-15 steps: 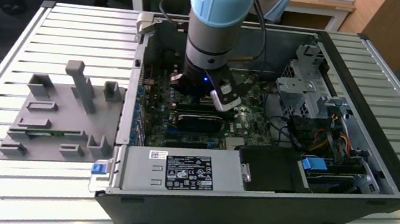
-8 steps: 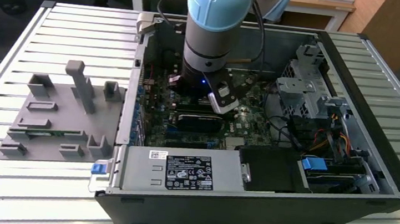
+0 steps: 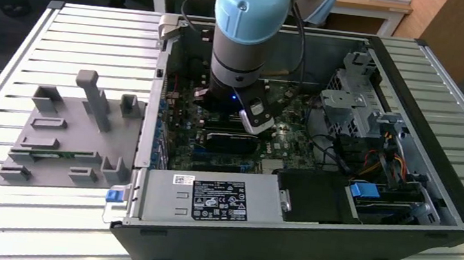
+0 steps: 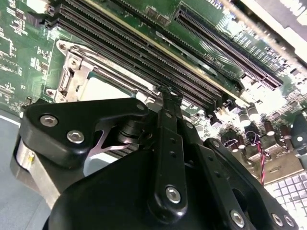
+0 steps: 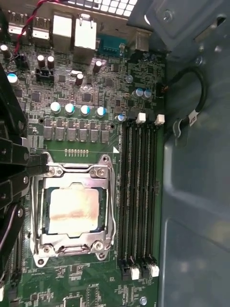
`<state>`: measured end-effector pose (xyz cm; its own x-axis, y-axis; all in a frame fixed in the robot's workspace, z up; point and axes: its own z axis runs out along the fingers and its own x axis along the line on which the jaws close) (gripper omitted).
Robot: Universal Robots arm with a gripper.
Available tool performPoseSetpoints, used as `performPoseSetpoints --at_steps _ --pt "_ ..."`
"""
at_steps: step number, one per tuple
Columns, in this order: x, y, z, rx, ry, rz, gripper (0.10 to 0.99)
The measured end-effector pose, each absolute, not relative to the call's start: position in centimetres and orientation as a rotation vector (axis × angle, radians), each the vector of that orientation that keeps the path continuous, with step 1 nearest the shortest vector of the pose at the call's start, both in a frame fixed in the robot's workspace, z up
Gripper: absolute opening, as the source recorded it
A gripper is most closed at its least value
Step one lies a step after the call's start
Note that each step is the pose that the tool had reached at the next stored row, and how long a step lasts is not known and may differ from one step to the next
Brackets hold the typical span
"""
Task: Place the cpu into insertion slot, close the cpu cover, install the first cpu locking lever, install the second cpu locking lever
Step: 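Install the second cpu locking lever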
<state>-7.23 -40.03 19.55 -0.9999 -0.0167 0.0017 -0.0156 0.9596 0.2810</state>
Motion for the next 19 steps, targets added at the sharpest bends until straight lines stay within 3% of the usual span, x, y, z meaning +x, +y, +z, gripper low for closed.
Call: performPoseSetpoints --at_steps 19 --pt "-7.90 -40.00 18.91 0.026 -3.098 -0.501 0.106"
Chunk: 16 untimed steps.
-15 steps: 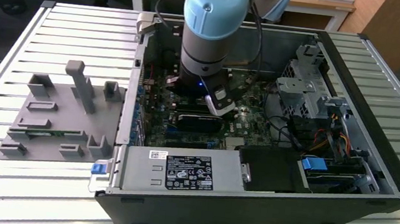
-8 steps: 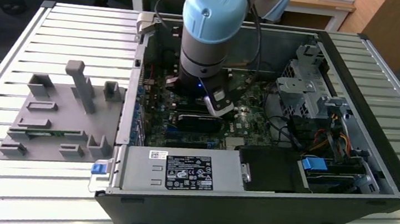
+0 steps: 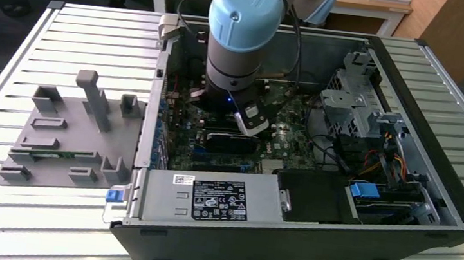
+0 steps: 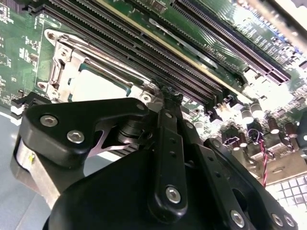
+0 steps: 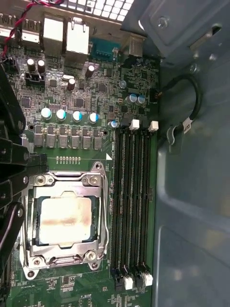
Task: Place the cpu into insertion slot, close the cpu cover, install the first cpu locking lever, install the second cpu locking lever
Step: 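Install the second cpu locking lever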
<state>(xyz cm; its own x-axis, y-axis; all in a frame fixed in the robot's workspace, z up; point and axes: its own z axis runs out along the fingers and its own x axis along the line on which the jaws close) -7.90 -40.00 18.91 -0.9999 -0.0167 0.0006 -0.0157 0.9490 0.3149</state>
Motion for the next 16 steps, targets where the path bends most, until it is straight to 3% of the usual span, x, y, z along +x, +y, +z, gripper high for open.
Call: performPoseSetpoints --at_steps 16 --pt "-7.9 -40.0 20.1 0.028 -3.098 -0.501 0.106"
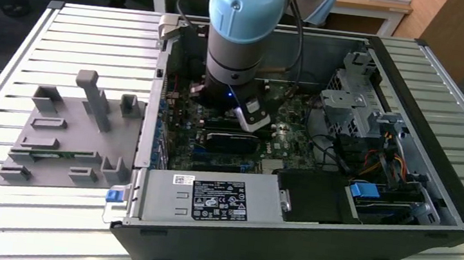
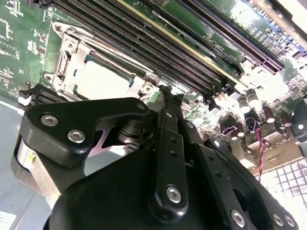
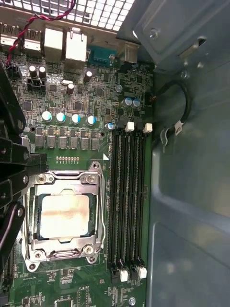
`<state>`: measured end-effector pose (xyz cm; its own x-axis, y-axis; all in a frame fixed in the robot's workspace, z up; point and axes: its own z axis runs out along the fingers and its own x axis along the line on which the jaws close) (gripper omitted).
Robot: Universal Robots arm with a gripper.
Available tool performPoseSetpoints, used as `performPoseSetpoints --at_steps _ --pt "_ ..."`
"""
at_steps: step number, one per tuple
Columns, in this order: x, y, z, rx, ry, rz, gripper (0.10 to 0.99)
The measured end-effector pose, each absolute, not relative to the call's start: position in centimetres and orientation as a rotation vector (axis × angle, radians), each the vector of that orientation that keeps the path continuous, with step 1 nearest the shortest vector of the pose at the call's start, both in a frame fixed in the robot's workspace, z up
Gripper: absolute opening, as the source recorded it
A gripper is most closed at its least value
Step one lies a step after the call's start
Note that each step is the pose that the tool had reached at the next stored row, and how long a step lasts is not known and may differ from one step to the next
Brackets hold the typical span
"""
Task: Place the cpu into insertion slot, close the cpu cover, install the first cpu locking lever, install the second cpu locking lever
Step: 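Install the second cpu locking lever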
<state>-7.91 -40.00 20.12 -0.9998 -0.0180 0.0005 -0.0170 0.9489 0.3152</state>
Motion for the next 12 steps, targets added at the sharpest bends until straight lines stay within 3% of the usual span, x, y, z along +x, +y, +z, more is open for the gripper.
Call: performPoseSetpoints --at_steps 12 --pt "-7.91 -40.00 20.37 0.029 -3.097 -0.503 0.106"
